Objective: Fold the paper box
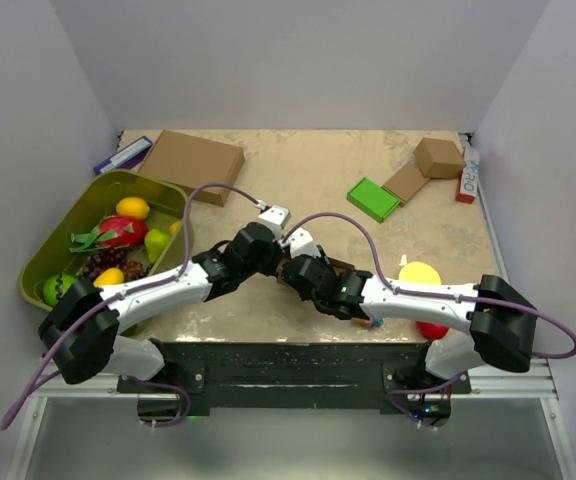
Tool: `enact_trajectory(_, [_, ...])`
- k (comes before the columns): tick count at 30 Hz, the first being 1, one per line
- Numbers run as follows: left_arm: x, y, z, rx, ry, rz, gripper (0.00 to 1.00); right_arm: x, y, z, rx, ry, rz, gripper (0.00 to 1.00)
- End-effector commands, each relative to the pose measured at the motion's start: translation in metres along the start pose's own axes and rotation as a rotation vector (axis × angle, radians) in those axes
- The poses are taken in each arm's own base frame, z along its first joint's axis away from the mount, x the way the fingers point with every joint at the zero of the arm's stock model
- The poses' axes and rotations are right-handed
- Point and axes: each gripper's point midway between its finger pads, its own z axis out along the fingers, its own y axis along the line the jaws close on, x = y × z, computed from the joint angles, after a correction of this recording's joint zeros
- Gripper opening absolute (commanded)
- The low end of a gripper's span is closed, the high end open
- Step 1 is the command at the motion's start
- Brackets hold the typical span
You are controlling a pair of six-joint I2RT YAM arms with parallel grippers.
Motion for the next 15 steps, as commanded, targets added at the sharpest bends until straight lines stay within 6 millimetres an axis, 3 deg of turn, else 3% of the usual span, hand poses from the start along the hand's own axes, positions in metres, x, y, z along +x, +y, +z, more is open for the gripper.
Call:
enact_trajectory(1, [0.063, 0.014, -0.003, -0.065, 0.186, 0.046, 0.00, 0.008, 0.005, 0.000, -0.040, 0.022, 0.041, 0.50])
enact_trajectory(4, [0.058, 0.010, -0.004, -0.041, 0.169, 0.036, 0.00, 0.009, 0.006, 0.000, -0.043, 0.024, 0.042, 0.50])
enact_trajectory(9, [0.030, -0.007, -0.007, 0.020, 0.097, 0.009, 0.00, 0.009, 0.006, 0.000, -0.046, 0.025, 0.043, 0.50])
enact_trajectory(15, [0.005, -0.014, -0.011, 0.033, 0.045, 0.009, 0.15, 0.009, 0.006, -0.001, -0.046, 0.025, 0.042, 0.50])
